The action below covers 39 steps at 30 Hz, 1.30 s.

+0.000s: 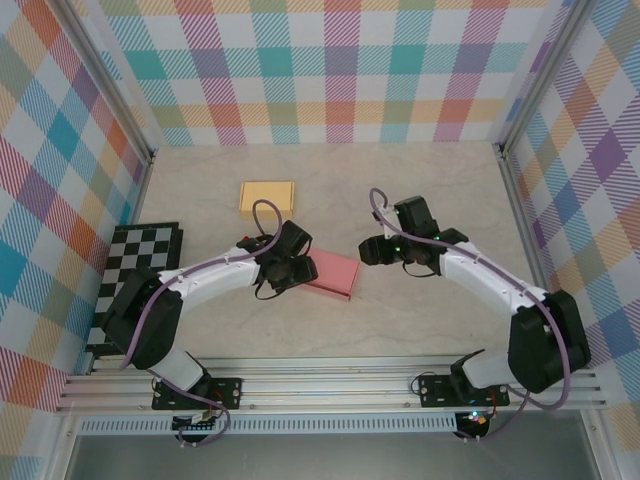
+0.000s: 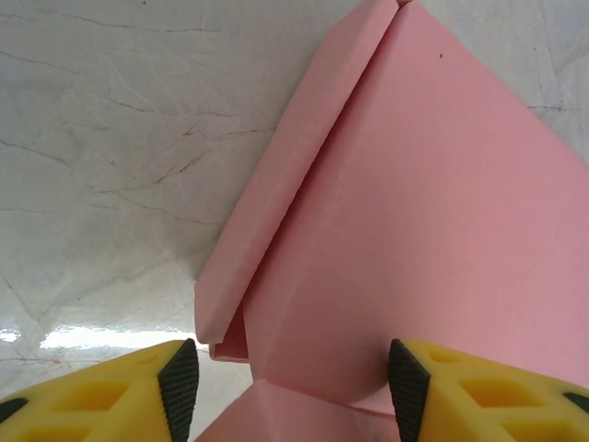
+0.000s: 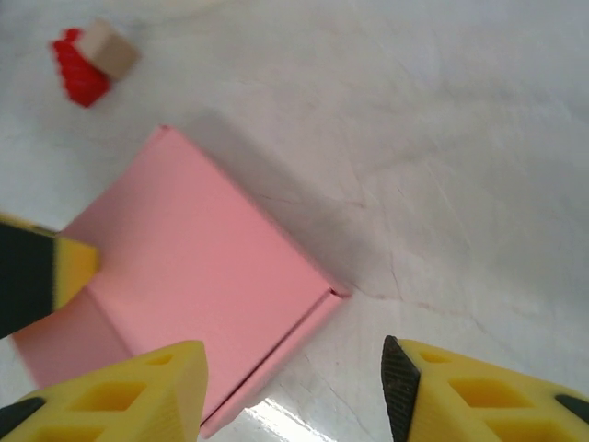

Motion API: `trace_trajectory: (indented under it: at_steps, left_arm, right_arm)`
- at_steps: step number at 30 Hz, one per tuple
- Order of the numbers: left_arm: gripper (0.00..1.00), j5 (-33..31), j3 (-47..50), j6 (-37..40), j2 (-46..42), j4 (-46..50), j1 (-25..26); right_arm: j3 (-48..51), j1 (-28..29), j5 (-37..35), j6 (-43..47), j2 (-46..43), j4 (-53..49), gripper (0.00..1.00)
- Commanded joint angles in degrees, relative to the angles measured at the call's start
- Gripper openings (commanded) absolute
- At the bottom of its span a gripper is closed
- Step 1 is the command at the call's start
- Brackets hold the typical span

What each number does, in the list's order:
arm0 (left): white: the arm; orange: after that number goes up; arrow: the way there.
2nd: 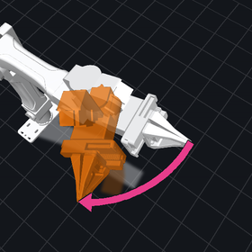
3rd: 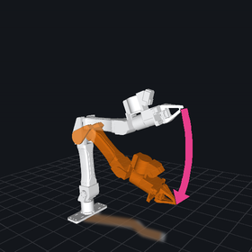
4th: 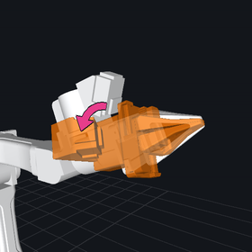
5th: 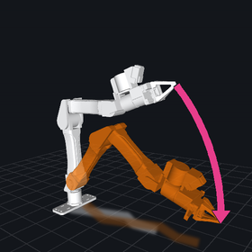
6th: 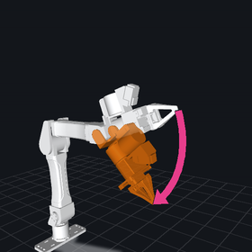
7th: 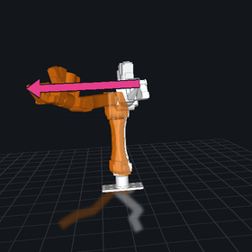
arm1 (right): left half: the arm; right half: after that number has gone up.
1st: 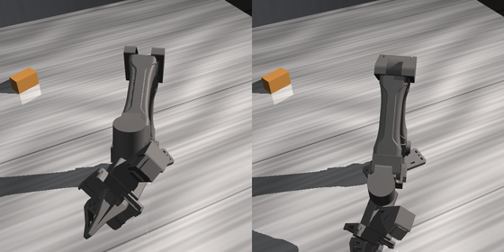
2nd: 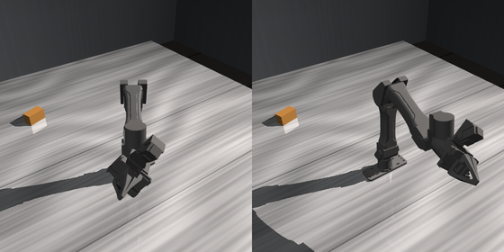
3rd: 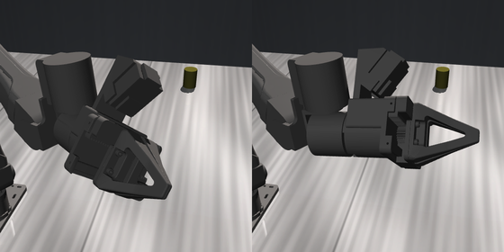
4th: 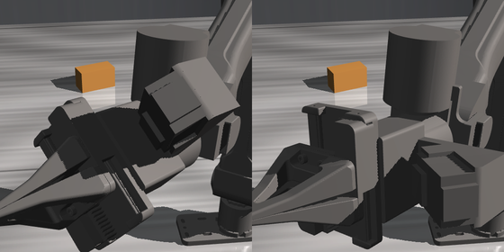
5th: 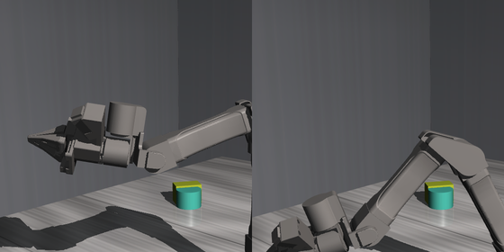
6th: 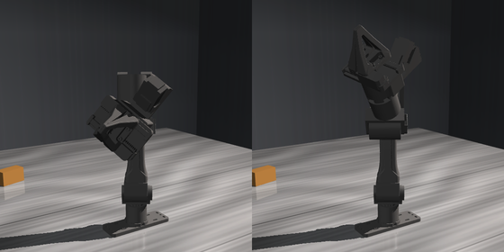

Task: Fold the paper box

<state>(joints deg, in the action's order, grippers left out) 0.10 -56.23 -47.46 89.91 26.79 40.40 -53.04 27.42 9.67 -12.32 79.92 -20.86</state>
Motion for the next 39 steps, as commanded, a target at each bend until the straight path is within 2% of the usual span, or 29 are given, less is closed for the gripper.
trace_trajectory:
  at_steps: [1,8,12,20,29,32,34,39]
  left_arm:
    - [0.62,-1.78,1.48,0.20,-1.39,1.90,0.72]
    - [0.69,-1.77,2.93,0.09,-1.94,1.25,0.73]
    - [0.72,-2.17,3.29,0.19,-1.76,1.14,0.72]
    - [0.74,-4.09,1.34,1.50,-6.40,4.84,0.63]
    - [0.75,2.66,3.07,-2.05,-5.66,1.05,0.73]
    - [0.76,2.50,3.30,-2.45,-5.01,0.22,0.91]
    - [0.79,1.36,3.40,-3.01,-4.92,-0.18,0.91]
    - [0.96,1.67,2.70,-7.07,-3.47,-3.64,0.87]
  right_arm:
    - [-0.40,2.05,-4.51,-12.70,3.54,-1.39,0.55]
    - [-4.84,7.19,-7.99,-14.23,12.54,-3.48,0.56]
    - [-4.91,8.26,-9.14,-16.09,15.83,-3.73,0.56]
    - [-1.85,8.35,-13.84,-18.64,14.57,-3.04,0.57]
    - [-2.07,8.35,-12.98,-18.86,16.36,-1.79,0.57]
    - [-2.29,8.35,-12.55,-18.89,16.73,-1.18,0.57]
    - [-2.25,8.35,-12.31,-18.69,16.85,-0.86,0.57]
    - [-1.73,8.35,-11.96,-18.26,16.76,-0.31,0.57]
